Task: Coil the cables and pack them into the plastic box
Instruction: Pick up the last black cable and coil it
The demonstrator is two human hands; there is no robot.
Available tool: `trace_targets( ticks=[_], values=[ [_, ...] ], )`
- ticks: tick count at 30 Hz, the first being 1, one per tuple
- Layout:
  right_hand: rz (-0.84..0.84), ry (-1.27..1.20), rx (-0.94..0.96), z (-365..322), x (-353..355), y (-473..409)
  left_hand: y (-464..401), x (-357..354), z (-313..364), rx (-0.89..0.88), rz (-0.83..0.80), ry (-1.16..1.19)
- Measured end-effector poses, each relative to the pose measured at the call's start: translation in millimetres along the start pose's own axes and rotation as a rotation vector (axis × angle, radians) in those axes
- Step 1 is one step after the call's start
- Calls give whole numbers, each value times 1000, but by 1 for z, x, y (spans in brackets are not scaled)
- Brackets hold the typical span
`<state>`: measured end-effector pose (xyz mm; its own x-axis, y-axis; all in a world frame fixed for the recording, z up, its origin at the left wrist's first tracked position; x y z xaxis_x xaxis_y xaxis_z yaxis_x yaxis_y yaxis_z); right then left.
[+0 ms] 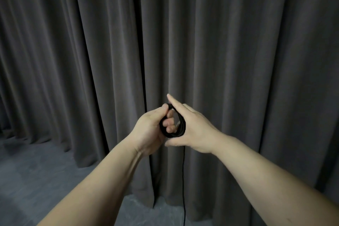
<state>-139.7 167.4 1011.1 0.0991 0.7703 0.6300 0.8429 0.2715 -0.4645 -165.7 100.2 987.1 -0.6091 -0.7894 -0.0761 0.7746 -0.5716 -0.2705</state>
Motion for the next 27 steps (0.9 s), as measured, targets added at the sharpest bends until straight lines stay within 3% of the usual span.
trace_targets(
  ticks=[7,14,18,22,27],
  values=[
    [153,-227,35,2,11,1,3,-10,7,-56,-120,-26],
    [62,-288,15,-2,1,3,9,-11,11,-79,-136,-123],
    [-25,-188,-20,-4,-5,3,9,-9,7,-81,-103,-138],
    [-30,-103,-6,-11,0,6,9,-10,8,-84,-107,-200],
    [-28,-168,-38,-3,-2,8,11,-13,9,-126,-137,-370]
  ],
)
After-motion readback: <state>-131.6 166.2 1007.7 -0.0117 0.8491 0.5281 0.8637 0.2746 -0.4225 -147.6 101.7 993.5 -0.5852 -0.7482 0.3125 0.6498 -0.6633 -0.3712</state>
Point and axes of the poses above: each hand's wrist, its own y-axis away from the middle knuckle, its own x-axis out of the back of the hand, z = x × y, the point moved 10 cm from there along -y, towards the middle knuckle, and after that the axes turned 13 degrees about -y, right-handed, at the moved point
